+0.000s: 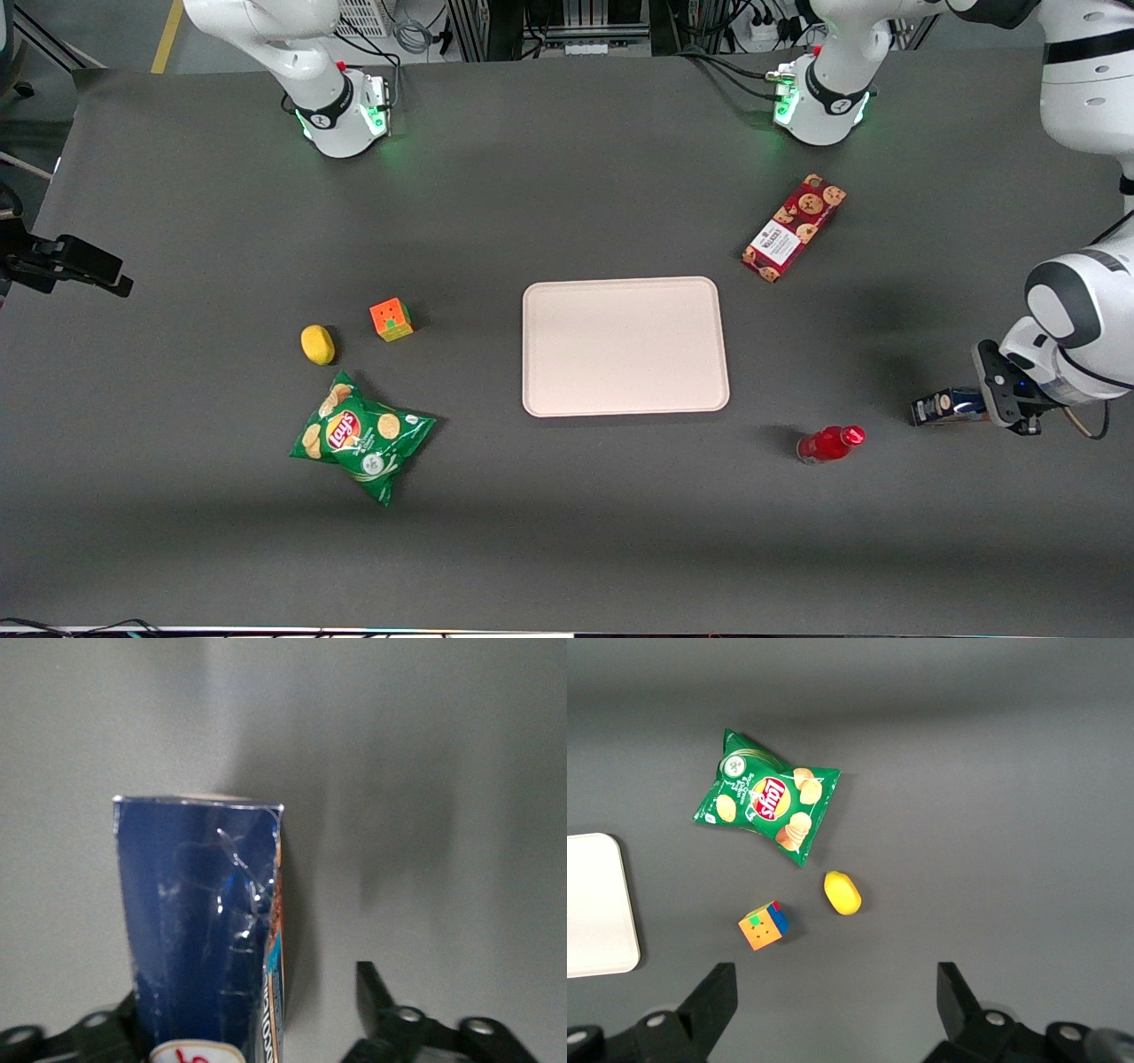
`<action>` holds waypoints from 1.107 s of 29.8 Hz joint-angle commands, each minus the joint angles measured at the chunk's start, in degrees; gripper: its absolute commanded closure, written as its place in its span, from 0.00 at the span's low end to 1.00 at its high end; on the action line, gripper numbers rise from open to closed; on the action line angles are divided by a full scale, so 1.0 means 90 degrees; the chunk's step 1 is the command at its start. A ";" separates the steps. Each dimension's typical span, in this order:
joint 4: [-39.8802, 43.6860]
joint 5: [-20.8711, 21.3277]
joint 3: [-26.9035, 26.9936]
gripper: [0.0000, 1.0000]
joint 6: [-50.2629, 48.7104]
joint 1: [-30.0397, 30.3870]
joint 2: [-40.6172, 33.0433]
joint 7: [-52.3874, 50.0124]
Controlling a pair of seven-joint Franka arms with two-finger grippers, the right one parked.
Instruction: Place cookie box on tray
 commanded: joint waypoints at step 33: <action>0.3510 0.0743 -0.1134 1.00 -0.5515 -0.0126 -0.1085 -0.5310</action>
